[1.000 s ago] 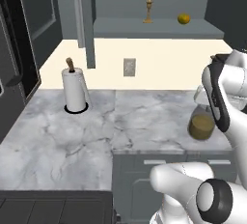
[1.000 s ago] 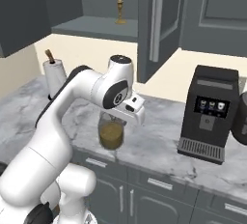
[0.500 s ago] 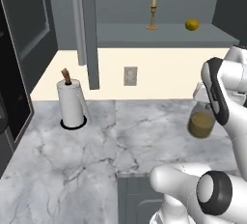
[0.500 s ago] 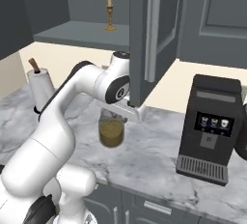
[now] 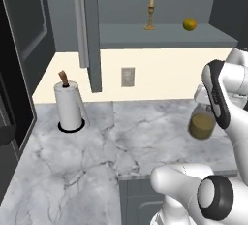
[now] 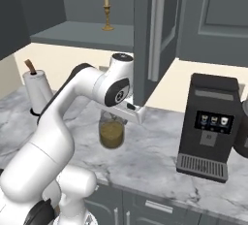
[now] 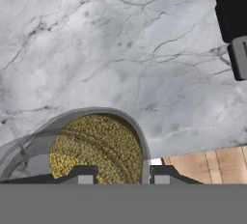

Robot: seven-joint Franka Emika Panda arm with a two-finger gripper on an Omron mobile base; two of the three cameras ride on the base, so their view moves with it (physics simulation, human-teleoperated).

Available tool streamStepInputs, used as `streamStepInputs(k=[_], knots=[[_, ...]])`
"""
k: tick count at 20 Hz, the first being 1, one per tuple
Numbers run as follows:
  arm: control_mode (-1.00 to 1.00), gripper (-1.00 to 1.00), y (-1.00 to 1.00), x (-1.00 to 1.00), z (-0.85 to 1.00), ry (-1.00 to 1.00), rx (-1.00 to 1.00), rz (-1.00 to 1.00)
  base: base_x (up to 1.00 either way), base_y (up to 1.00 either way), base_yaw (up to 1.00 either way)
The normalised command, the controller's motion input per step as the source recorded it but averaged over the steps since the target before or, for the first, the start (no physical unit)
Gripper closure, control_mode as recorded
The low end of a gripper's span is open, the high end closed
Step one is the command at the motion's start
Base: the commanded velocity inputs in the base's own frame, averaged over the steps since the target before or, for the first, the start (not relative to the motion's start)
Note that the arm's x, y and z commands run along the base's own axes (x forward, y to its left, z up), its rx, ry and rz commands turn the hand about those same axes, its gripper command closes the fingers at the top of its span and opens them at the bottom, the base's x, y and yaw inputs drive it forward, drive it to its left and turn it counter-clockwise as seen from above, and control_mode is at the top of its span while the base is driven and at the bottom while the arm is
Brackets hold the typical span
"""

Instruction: Pick the jar and candle from the dining table and place them in the open cabinet. Close the cabinet after placing the objects.

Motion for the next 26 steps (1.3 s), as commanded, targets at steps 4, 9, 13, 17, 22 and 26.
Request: streamStepInputs(k=[4,9,13,17,22,26], knots=[[1.00,1.00,0.00,0.00,0.00,0.00,0.00,0.00,0.45,0.47,-0.05],[1.00,1.00,0.00,0.00,0.00,0.00,0.00,0.00,0.27,0.66,-0.03],[1.00,1.00,0.00,0.00,0.00,0.00,0.00,0.00,0.09,0.41,-0.01],[-1.00,1.00,0.02,0.00,0.00,0.00,0.00,0.00,0.00,0.00,0.00],[-1.00,1.00,0.71,-0.01,0.03,0.00,-0.07,0.00,0.00,0.00,0.00],[-1.00,1.00,0.74,-0.03,0.28,0.00,-0.12,-0.05,0.00,0.00,0.00]])
